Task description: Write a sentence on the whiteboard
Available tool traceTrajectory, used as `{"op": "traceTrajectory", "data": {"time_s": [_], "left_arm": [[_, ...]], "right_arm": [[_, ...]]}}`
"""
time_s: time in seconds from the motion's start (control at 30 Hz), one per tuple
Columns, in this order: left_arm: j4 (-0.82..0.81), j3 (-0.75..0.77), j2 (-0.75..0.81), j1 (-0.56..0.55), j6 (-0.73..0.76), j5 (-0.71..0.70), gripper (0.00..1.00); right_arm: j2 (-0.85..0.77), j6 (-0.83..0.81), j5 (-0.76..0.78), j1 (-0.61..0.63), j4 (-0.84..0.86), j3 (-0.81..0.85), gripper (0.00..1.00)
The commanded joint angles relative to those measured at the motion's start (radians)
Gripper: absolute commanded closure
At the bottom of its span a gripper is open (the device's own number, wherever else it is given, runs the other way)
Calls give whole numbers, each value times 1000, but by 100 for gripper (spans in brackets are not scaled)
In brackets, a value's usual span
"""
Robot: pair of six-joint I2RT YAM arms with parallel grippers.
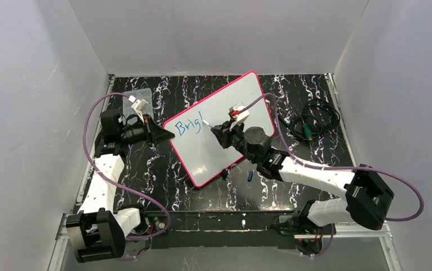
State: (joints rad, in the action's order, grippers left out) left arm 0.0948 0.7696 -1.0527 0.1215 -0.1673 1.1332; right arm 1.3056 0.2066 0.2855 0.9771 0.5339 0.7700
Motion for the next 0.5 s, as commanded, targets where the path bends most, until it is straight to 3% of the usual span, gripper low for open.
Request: {"op": "traceTrajectory", "data": {"time_s": [0.0, 0.47], "left_arm": [[-36, 13, 35, 1, 25, 36, 100], [-39, 14, 31, 0, 25, 36, 100]], "right_arm": [[-8, -5, 25, -3, 51, 3, 99], [37, -48, 78, -3, 89, 56, 99]]}}
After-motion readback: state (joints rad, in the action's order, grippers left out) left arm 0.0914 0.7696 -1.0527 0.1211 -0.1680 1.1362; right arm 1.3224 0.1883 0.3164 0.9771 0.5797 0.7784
